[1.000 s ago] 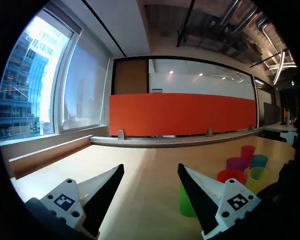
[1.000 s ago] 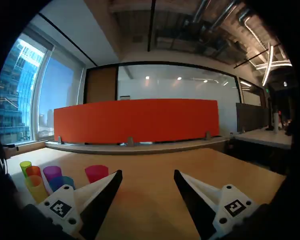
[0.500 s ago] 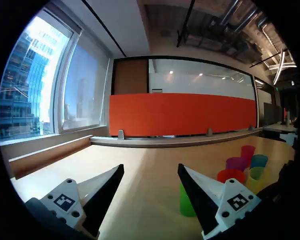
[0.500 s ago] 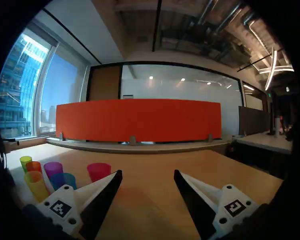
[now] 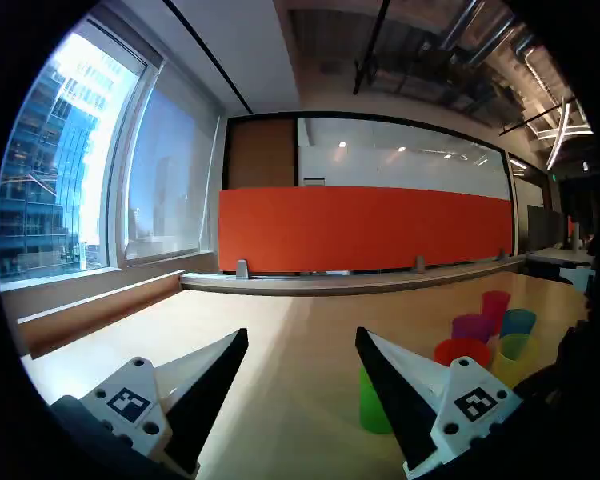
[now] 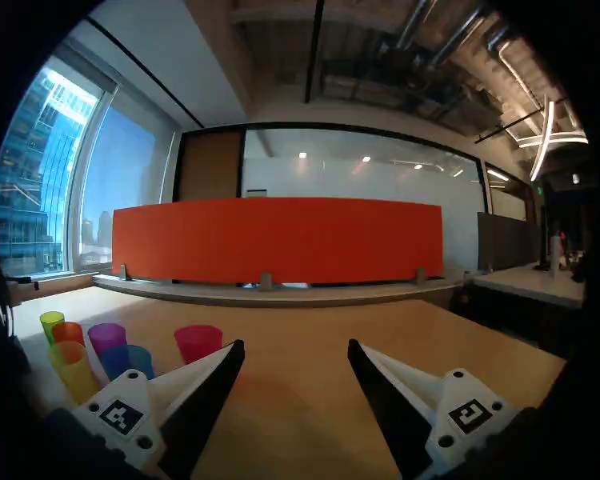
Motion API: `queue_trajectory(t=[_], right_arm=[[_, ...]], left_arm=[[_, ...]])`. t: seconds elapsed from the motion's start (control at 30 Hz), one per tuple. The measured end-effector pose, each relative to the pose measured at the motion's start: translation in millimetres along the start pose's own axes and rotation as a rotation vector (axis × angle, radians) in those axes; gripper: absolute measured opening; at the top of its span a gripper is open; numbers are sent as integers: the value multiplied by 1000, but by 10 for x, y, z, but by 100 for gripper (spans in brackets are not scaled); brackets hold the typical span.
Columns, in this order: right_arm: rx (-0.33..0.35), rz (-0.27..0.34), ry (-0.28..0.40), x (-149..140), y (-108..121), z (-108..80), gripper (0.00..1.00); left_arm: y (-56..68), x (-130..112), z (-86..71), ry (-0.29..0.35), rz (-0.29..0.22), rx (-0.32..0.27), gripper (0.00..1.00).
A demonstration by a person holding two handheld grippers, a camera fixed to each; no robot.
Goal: Pour water
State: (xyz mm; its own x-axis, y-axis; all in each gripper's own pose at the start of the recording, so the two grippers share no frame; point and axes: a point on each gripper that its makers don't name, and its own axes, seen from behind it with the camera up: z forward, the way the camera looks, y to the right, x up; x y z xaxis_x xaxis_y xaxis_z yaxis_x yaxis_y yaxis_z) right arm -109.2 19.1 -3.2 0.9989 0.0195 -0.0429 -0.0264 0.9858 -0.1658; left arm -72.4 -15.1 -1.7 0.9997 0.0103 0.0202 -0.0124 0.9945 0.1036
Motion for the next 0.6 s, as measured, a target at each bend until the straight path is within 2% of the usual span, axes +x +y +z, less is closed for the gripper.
queue_trajectory(t=[0.6], right_arm=[[0, 0, -1, -1, 2, -7, 100]], left_arm=[[-3, -1, -1, 0, 0, 0, 100]])
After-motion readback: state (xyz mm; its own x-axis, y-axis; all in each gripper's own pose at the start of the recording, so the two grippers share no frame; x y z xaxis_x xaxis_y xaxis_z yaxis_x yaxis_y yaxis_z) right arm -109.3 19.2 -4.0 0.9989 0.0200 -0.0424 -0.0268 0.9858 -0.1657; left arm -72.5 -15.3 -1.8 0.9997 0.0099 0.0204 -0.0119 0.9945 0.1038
